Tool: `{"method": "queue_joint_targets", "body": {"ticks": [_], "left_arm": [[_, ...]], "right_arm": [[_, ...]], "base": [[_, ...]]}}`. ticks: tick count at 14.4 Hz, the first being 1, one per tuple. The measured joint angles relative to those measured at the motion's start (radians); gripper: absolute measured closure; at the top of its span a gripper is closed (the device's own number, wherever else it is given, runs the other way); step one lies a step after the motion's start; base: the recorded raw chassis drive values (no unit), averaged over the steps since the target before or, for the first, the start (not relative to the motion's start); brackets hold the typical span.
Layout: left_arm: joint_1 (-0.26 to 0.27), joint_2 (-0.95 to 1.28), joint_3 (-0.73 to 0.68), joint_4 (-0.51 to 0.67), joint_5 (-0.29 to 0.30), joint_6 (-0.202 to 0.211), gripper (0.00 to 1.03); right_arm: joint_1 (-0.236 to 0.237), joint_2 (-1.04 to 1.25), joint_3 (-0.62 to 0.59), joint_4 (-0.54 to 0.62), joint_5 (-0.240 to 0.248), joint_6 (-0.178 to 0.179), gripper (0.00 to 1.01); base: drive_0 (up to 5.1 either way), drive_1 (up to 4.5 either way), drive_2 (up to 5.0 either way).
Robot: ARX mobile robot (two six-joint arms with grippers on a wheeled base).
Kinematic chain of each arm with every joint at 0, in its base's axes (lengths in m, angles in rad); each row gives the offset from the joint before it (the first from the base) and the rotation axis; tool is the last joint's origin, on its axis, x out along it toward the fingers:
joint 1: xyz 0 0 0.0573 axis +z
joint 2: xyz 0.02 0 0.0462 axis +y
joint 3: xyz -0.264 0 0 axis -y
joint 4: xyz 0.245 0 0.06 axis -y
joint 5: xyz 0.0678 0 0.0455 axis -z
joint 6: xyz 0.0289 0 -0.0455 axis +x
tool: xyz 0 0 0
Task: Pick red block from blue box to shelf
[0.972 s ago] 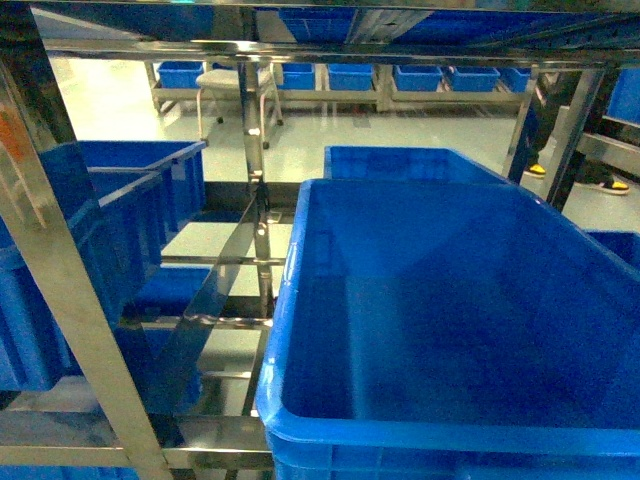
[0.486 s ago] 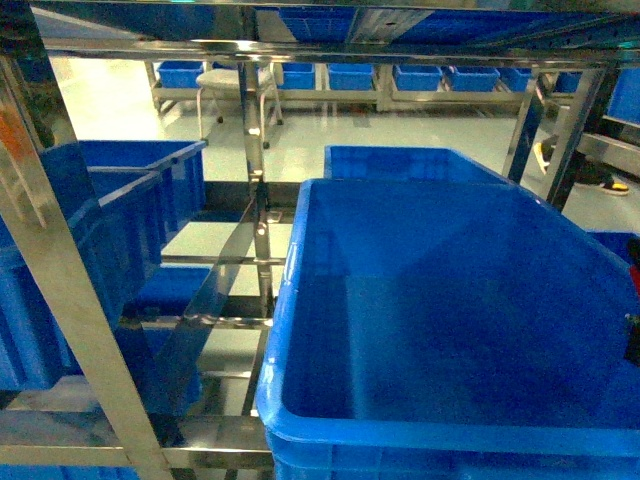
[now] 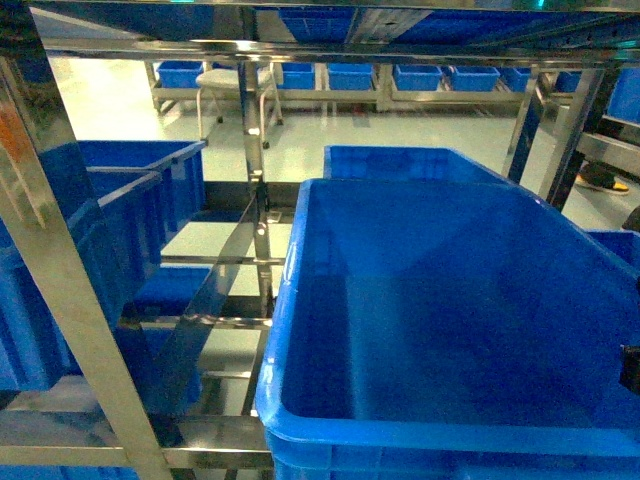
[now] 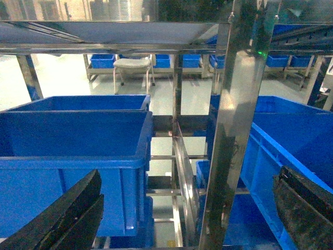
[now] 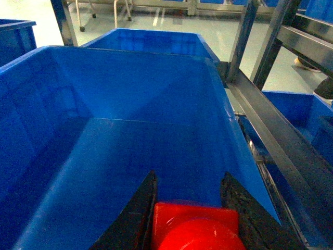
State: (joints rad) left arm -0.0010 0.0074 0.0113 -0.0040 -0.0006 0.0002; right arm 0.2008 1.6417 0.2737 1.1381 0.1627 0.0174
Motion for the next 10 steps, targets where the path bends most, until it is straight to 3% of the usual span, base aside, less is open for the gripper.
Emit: {"method": "queue_joint_targets", "body": {"ticks": [2,6,8,10], "left_arm": [[0.0,0.0,0.0,0.0,0.0,0.0,0.05],[0.0,0.0,0.0,0.0,0.0,0.0,0.05],[0.0,0.0,0.0,0.0,0.0,0.0,0.05],[0.0,0.0,0.0,0.0,0.0,0.0,0.05]], "right_arm": [[0.013,-0.008,-0.001,0.007,-0.004,-0.003,0.55],[0.066,-0.115,-0.009,-0.029,0.032,-0.023,0.04],[0.106,-0.267,-0.053,-0.076,0.076,-0.055,0.03],[0.118,-0.481,-0.078,-0.203,0.08,-0.075,0.03]], "base": [[0.0,0.0,0.0],[0.0,0.0,0.0],[0.0,0.0,0.0],[0.0,0.0,0.0]]}}
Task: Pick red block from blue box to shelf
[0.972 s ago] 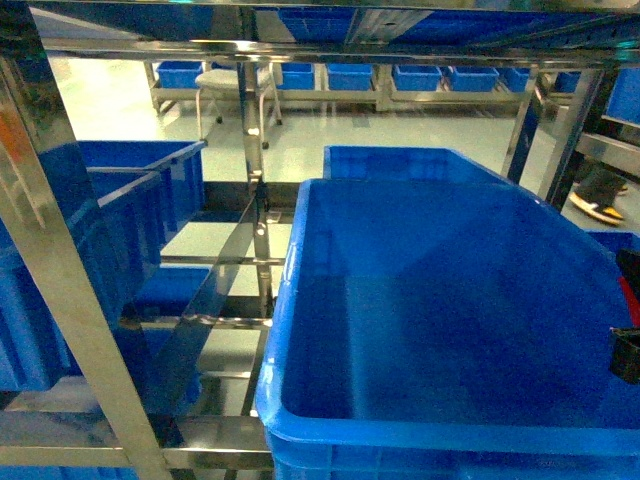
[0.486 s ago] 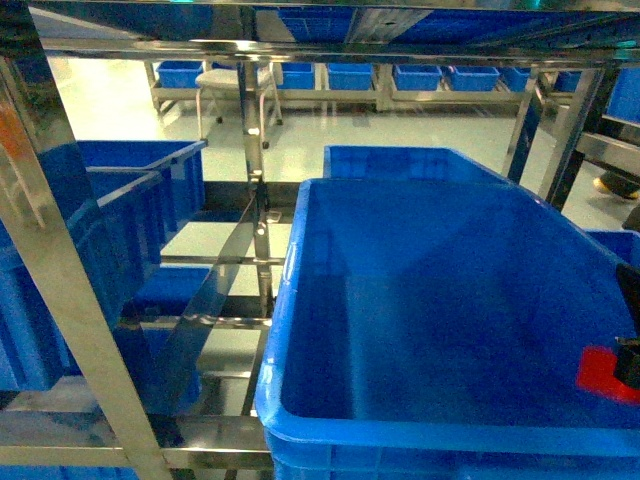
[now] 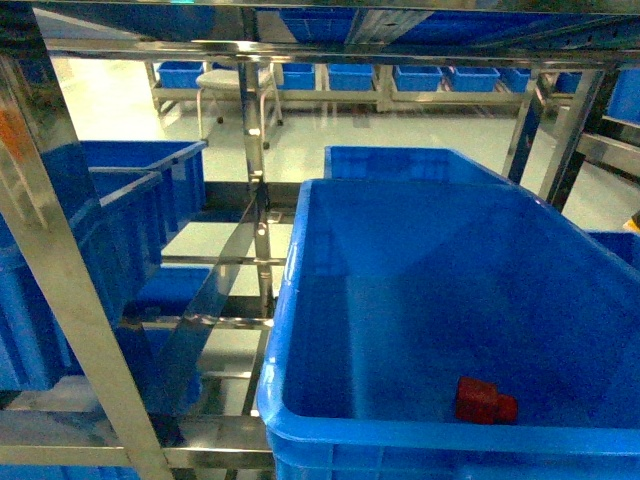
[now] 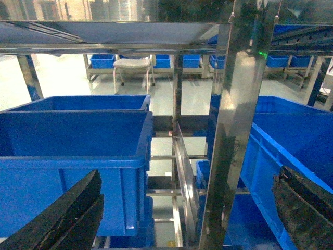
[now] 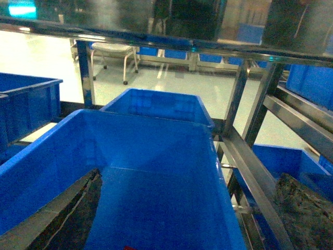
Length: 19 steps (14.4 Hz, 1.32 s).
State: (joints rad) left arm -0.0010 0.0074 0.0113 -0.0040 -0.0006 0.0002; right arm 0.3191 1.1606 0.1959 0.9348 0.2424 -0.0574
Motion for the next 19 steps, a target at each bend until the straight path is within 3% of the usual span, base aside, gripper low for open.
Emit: {"method": "queue_joint_targets", "body": {"ticks": [5,9,11,12,13,15,19], "left_arm": [[0.0,0.0,0.0,0.0,0.0,0.0,0.05],[0.0,0.0,0.0,0.0,0.0,0.0,0.05],[0.0,0.0,0.0,0.0,0.0,0.0,0.05],[0.0,0.0,0.0,0.0,-0.001,0.0,0.05],[0.0,0.0,0.0,0.0,0.001,0.0,0.05],[0.0,0.0,0.0,0.0,0.0,0.0,0.05],[0.0,0.0,0.0,0.0,0.0,0.0,0.05]], "right_arm": [[-0.127,-0.52,-0.06,-0.349,0.065,0.002,0.03],[-0.251,-0.977,-0.065,-0.751,-0.019,0.005,0.03],[-0.267,-1.032,-0.065,-0.778,-0.056,0.005,0.03],[-0.292,-1.029,-0.04,-0.891,-0.129,0.019,0.09],[-0.322,-1.028,-0.037,-0.967,-0.215,0.032,0.22],[-0.319,-1.055,-0.063,-0.96,-0.241,0.043,0.48],[-0.319,-1.089,-0.114,-0.949,-0.24,0.047,0.95]], "base": [[0.0,0.0,0.0],[0.0,0.0,0.0],[0.0,0.0,0.0],[0.0,0.0,0.0],[0.0,0.0,0.0],[0.0,0.0,0.0],[0.0,0.0,0.0]]}}
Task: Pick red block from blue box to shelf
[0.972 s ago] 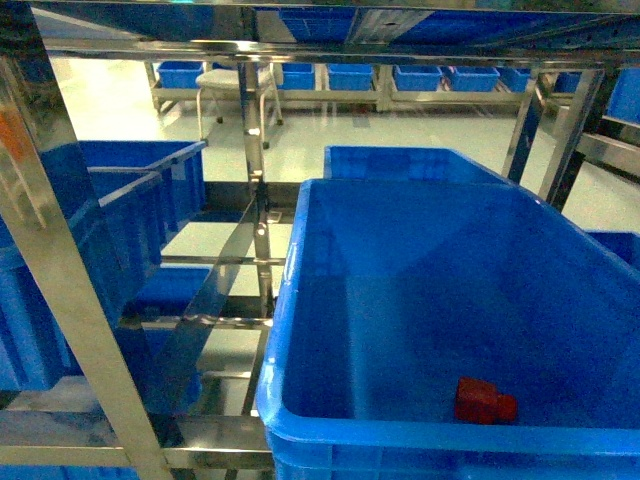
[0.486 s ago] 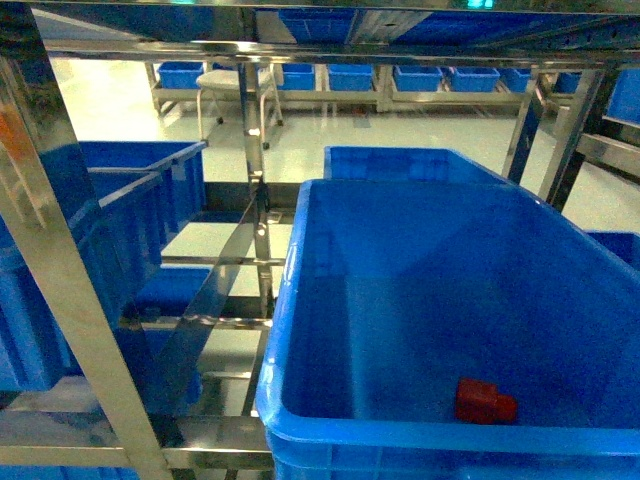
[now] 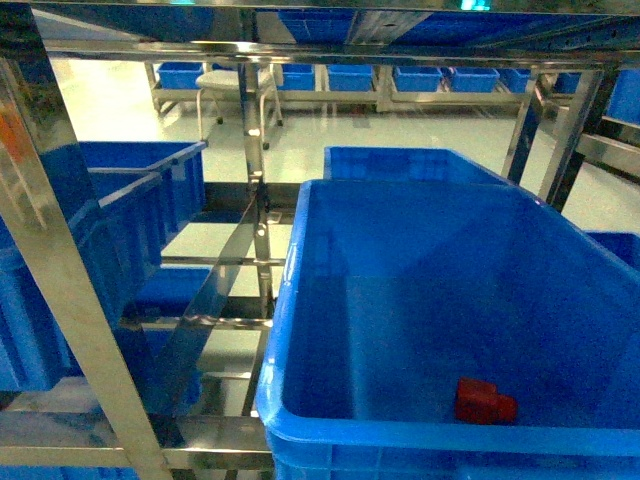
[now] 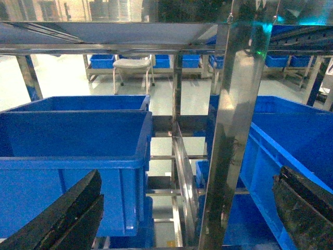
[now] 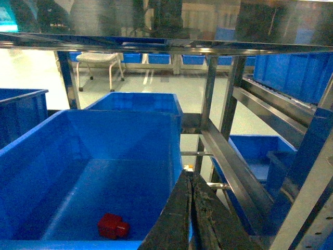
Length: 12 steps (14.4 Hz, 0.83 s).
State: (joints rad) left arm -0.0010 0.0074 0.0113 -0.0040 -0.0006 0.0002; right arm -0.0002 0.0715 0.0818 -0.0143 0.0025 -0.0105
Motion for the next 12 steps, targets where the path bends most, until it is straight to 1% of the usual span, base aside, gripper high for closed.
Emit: {"method": "queue_joint_targets", "body": {"ticks": [1,6,7,10,11,12], "left_arm": [[0.0,0.0,0.0,0.0,0.0,0.0,0.05],[0.0,0.0,0.0,0.0,0.0,0.0,0.05],[0.0,0.0,0.0,0.0,-0.002,0.0,0.05],[0.0,0.0,0.0,0.0,-0.001,0.0,0.05],[0.0,0.0,0.0,0.0,0.0,0.0,0.05],[0.0,0.0,0.0,0.0,0.0,0.0,0.05]], "right_arm": [[0.0,-0.008,-0.009,0.003,0.0,0.002,1.0],[0.0,-0.05,-0.051,0.016,0.0,0.003,1.0],[0.0,-0.068,-0.066,0.002,0.001,0.005,1.0],[0.0,-0.067,-0.066,0.01,0.0,0.006,1.0],[0.0,-0.067,-0.066,0.01,-0.001,0.006,0.99],[0.0,-0.067,-0.066,0.01,-0.001,0.006,0.87]], "base": [[0.0,0.0,0.0],[0.0,0.0,0.0],[0.0,0.0,0.0],[0.0,0.0,0.0],[0.0,0.0,0.0],[0.0,0.0,0.0]]}}
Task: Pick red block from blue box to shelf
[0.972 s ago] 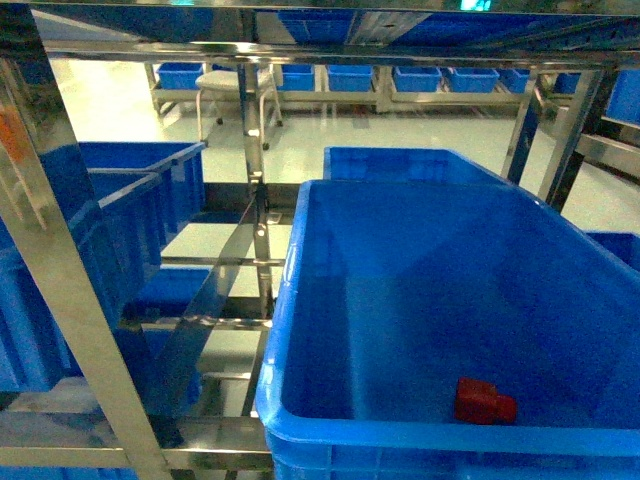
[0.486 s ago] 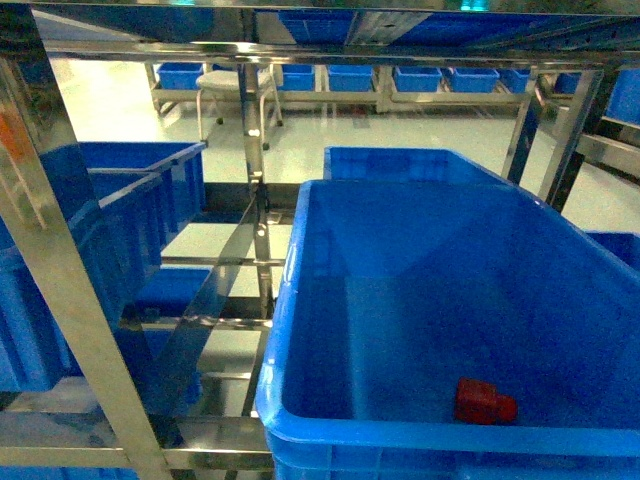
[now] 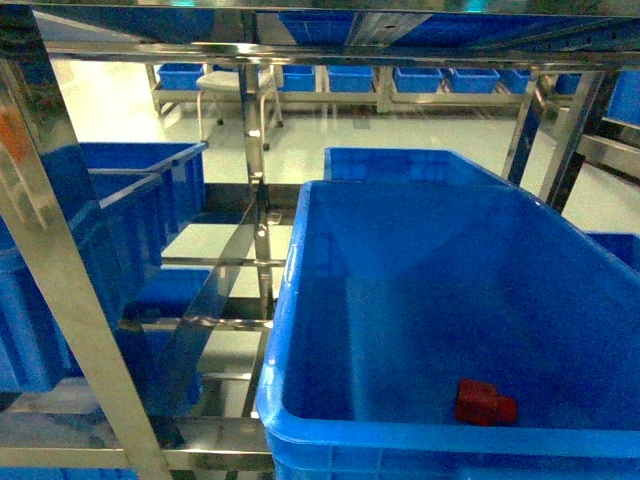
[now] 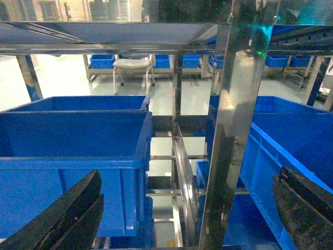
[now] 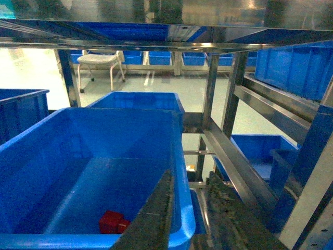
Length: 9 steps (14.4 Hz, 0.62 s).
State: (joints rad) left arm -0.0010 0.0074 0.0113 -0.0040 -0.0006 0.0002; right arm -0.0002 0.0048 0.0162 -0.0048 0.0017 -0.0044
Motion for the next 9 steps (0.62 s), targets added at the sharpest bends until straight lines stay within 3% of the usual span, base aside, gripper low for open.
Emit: {"method": "queue_joint_targets", "body": {"ticks": [1,3,6,9], "left_arm": [[0.0,0.0,0.0,0.0,0.0,0.0,0.05],[0.0,0.0,0.0,0.0,0.0,0.0,0.05],[0.0,0.0,0.0,0.0,0.0,0.0,0.05],[0.0,0.0,0.0,0.0,0.0,0.0,0.05]], "right_arm": [[0.0,0.0,0.0,0.0,0.0,0.0,0.76],[0.0,0.0,0.0,0.0,0.0,0.0,0.3],[0.0,0.0,0.0,0.0,0.0,0.001,0.01],[0.0,0.0,0.0,0.0,0.0,0.001,0.03]], "base": [[0.0,0.0,0.0],[0.0,0.0,0.0],[0.0,0.0,0.0],[0.0,0.0,0.0]]}}
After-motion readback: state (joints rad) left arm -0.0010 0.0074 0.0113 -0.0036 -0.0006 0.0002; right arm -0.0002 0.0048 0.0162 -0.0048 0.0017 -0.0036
